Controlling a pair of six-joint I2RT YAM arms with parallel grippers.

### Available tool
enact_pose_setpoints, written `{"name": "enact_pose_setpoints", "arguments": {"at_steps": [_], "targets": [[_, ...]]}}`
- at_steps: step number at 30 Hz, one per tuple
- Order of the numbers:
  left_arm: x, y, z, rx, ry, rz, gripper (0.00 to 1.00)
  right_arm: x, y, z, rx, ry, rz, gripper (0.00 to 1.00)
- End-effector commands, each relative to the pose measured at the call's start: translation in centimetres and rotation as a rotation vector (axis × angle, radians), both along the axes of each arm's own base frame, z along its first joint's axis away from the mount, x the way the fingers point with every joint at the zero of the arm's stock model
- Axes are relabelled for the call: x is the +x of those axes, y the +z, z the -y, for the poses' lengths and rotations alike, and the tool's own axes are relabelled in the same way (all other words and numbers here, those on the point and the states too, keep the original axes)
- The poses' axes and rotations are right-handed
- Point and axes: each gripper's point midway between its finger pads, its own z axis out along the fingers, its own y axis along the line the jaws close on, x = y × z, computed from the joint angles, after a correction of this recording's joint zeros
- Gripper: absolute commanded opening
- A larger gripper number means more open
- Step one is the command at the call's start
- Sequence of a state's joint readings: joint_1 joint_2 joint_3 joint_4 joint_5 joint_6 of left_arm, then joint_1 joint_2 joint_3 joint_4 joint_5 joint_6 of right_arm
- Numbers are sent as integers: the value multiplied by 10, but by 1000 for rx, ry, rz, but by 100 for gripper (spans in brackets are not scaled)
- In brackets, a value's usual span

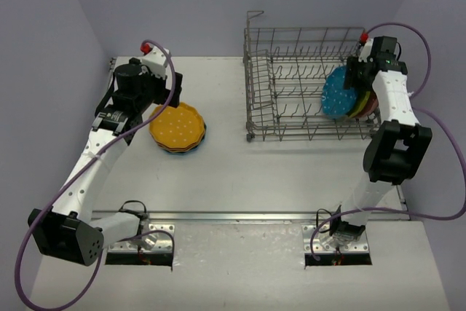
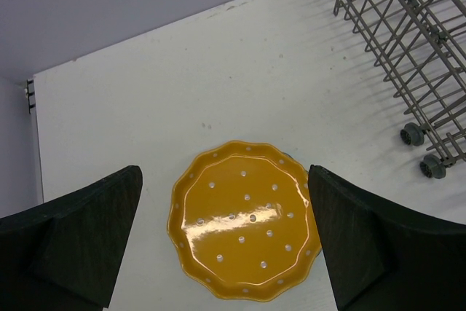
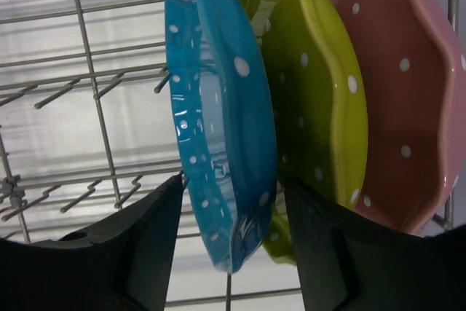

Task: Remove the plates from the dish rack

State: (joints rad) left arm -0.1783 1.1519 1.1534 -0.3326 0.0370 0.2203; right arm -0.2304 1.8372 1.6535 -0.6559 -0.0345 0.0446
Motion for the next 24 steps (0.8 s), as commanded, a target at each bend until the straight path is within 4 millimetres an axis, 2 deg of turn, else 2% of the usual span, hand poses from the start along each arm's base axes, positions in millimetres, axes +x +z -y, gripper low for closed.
{"name": "enact_pose_setpoints", "arguments": {"at_steps": [1, 3, 4, 7, 10, 13, 16, 21, 24], "targets": [[1, 8, 1, -4, 7, 40, 95, 23, 9, 16, -81, -31, 81, 56], [2, 7, 1, -2, 6, 37, 95, 27, 10, 18, -93, -30, 92, 51], [2, 7, 2, -3, 6, 37, 95, 27, 10, 18, -93, -25, 94, 46], [3, 7, 2, -5, 4, 36, 95, 25, 18, 14, -96, -11, 117, 27], [5, 6, 3, -5, 5, 32, 95, 21, 31, 6, -130, 28, 158, 2], [7, 6, 4, -13, 0, 30, 95, 19, 46, -7, -177, 76, 197, 0], [7, 7, 5, -18, -1, 30, 95, 16, 74, -21, -211, 114, 261, 0], [7, 13, 6, -23, -2, 37, 95, 12, 138, -35, -236, 139, 391, 0], [7, 15, 5, -21, -2, 36, 97, 10, 164, -37, -230, 138, 436, 0]]}}
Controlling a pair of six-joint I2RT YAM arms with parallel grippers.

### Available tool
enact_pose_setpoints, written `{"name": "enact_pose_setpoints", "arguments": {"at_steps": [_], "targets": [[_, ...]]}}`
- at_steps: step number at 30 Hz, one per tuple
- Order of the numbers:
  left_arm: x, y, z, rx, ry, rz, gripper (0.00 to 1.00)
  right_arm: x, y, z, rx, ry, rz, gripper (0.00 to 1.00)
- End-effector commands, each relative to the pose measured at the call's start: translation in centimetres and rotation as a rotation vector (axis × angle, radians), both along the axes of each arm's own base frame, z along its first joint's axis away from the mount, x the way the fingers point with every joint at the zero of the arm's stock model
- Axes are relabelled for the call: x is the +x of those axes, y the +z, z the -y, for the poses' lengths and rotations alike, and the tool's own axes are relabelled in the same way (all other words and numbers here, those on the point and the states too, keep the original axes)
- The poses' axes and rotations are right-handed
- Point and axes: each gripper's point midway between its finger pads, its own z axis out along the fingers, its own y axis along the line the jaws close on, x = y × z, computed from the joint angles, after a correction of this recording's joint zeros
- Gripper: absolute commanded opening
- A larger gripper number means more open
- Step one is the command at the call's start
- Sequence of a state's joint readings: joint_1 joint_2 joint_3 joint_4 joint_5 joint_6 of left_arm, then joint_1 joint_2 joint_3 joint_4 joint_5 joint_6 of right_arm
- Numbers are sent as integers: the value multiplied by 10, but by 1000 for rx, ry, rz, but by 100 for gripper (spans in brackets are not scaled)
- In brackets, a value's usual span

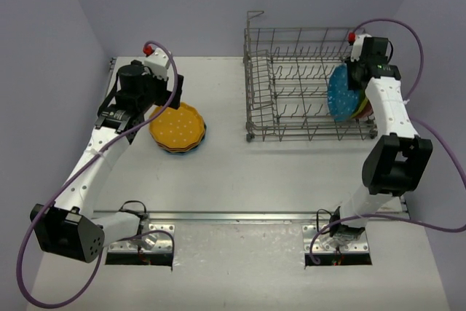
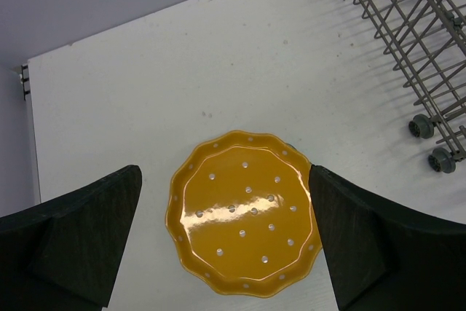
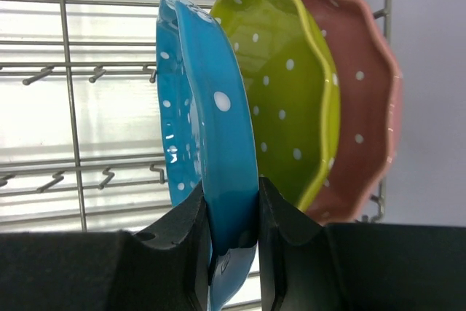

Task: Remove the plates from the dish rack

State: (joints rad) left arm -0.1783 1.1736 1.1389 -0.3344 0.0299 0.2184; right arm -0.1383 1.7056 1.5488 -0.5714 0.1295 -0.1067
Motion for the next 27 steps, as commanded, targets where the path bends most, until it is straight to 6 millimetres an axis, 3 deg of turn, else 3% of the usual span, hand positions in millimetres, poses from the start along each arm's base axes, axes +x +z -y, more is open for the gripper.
{"name": "enact_pose_setpoints", "arguments": {"at_steps": [1, 9, 14, 19, 21, 27], "targets": [[4, 33, 6, -30, -11, 76, 99, 18, 149, -29, 24, 103, 392, 0], [4, 37, 11, -64, -19, 53, 100, 3, 215, -45, 72, 148, 530, 0], [3, 36, 20, -105, -44, 23, 100, -6, 241, -61, 153, 184, 587, 0], [-7, 48, 48, -211, -175, 11, 100, -19, 248, -91, 324, 260, 587, 0], [-18, 55, 69, -283, -284, 0, 100, -28, 245, -117, 456, 344, 554, 0], [-51, 69, 112, -481, -528, -65, 98, -63, 211, -192, 858, 610, 358, 0]]}}
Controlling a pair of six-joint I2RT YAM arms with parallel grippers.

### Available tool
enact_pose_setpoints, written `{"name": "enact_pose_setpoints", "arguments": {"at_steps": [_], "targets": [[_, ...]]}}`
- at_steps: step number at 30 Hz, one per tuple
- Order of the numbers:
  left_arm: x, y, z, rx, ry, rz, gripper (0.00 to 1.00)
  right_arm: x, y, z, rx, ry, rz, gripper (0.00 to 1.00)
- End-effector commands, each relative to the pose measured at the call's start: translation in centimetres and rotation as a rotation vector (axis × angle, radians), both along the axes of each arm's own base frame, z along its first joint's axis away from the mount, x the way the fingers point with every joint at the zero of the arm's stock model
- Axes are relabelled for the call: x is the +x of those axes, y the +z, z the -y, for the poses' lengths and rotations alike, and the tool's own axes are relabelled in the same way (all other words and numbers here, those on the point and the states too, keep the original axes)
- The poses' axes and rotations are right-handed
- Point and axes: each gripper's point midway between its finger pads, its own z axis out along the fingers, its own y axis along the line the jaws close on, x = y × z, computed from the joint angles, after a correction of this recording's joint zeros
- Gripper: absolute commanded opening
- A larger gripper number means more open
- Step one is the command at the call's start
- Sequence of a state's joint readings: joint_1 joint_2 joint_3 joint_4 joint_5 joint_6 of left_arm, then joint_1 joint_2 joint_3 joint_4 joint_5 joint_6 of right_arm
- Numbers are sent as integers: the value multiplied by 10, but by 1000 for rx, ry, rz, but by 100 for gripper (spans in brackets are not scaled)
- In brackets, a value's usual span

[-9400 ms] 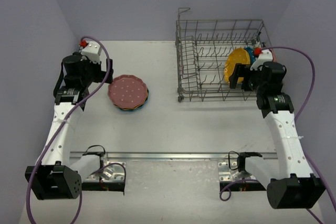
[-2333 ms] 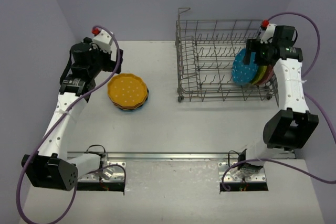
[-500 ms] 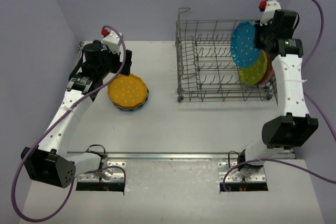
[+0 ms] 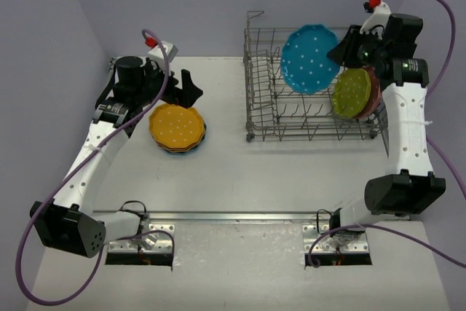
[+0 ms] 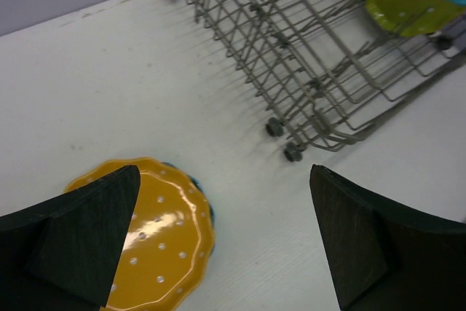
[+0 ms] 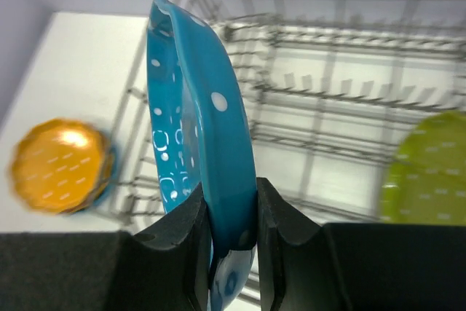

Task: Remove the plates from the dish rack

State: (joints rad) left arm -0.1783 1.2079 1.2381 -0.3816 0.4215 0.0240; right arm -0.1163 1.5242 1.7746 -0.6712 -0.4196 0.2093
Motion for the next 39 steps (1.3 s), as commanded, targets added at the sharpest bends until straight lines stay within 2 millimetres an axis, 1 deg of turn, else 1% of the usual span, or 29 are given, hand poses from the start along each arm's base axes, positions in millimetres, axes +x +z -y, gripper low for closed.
{"name": "enact_pose_setpoints", "arguments": {"at_steps": [1, 2, 3, 5, 6, 10, 14, 16, 18, 20, 22, 23, 27, 29, 31, 33, 34, 36, 37, 38, 39], "targets": [[-33, 39, 45, -209, -243, 0, 97, -43, 42, -81, 315, 378, 73, 0], [-35, 37, 48, -226, -261, -24, 96, -52, 36, -94, 334, 442, 61, 0], [-36, 37, 50, -235, -270, -33, 96, -56, 36, -98, 342, 469, 57, 0], [-39, 28, 54, -253, -297, -77, 95, -76, 26, -125, 343, 569, 38, 0], [-39, 24, 55, -257, -304, -91, 94, -84, 17, -139, 351, 614, 14, 0], [-39, 11, 61, -265, -326, -147, 92, -113, -1, -184, 350, 758, -42, 0], [-40, 1, 69, -253, -344, -171, 90, -130, -17, -213, 341, 837, -92, 0], [-42, -5, 73, -242, -353, -187, 90, -135, -21, -221, 343, 861, -108, 0], [-45, -17, 76, -214, -363, -208, 85, -140, -23, -228, 346, 886, -118, 0], [-49, -29, 78, -195, -381, -247, 77, -143, -25, -234, 346, 899, -125, 0], [-57, -34, 82, -188, -436, -272, 67, -143, -27, -237, 347, 906, -132, 0], [-60, -36, 82, -187, -453, -281, 56, -143, -28, -237, 348, 905, -137, 0], [-73, -46, 85, -190, -513, -323, 31, -141, -31, -238, 346, 902, -148, 0], [-78, -51, 85, -195, -528, -354, 14, -140, -32, -238, 344, 899, -149, 0], [-79, -55, 83, -176, -535, -347, 0, -140, -33, -237, 344, 893, -153, 0], [-79, -57, 80, -180, -527, -358, 0, -137, -35, -237, 340, 873, -165, 6], [-78, -57, 78, -192, -525, -370, 0, -137, -36, -236, 340, 870, -170, 11], [-71, -57, 66, -251, -497, -409, 0, -135, -38, -235, 332, 848, -175, 37], [-67, -57, 58, -283, -481, -427, 0, -133, -39, -234, 326, 835, -176, 47], [-63, -56, 49, -315, -466, -441, 0, -132, -40, -233, 320, 821, -176, 54], [-55, -58, 35, -343, -428, -451, 0, -131, -41, -232, 313, 810, -175, 60]]}}
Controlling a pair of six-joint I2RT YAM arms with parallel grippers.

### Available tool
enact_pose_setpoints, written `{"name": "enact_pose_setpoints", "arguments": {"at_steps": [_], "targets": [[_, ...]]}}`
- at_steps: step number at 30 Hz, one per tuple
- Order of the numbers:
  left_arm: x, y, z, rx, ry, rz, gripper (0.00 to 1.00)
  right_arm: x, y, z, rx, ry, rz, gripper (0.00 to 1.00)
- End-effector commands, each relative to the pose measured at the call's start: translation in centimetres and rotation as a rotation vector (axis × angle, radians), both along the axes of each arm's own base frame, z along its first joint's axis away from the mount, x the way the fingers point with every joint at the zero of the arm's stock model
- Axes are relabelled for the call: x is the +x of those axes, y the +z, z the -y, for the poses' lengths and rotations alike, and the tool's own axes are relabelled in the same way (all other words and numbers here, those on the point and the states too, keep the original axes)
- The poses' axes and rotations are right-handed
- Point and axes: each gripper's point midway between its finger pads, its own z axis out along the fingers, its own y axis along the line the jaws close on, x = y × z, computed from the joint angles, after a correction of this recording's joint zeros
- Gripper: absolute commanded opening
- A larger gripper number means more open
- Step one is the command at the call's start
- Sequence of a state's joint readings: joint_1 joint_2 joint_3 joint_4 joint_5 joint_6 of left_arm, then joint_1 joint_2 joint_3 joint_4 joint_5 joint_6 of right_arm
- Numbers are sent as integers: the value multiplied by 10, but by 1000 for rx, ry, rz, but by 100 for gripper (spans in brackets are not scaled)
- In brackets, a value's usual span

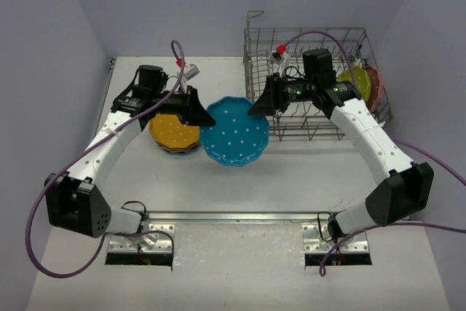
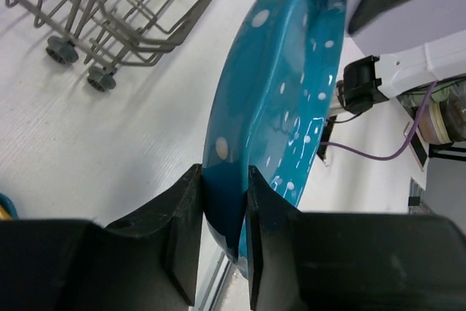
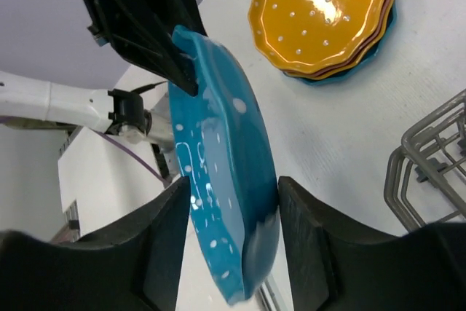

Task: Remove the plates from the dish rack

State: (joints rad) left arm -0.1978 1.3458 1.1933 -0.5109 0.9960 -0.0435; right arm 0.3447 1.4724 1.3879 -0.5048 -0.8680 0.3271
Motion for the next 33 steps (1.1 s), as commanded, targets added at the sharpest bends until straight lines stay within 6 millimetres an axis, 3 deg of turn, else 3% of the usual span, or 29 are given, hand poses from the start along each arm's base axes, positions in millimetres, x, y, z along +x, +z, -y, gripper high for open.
{"name": "enact_pose_setpoints", "arguments": {"at_steps": [1, 4, 5, 13, 20, 28, 29, 33], "targets": [[18, -9, -35, -74, 62, -97, 0, 0, 38, -4, 66, -8, 79, 67], [32, -11, -72, -112, 150, -138, 0, 10, 37, 3, 23, -77, 99, 95], [37, -12, -83, -109, 177, -139, 0, 13, 37, 6, 9, -101, 112, 99], [77, -52, -168, 41, 417, -178, 0, 25, 41, 26, -46, -207, 171, 99], [95, -90, -203, 185, 533, -216, 0, 36, 34, 48, -126, -311, 228, 99], [104, -107, -226, 272, 624, -206, 0, 42, 33, 74, -149, -389, 223, 99], [105, -109, -229, 285, 635, -206, 2, 42, 32, 78, -140, -397, 205, 99], [109, -108, -236, 322, 659, -192, 32, 48, 31, 97, -137, -446, 196, 99]]}}
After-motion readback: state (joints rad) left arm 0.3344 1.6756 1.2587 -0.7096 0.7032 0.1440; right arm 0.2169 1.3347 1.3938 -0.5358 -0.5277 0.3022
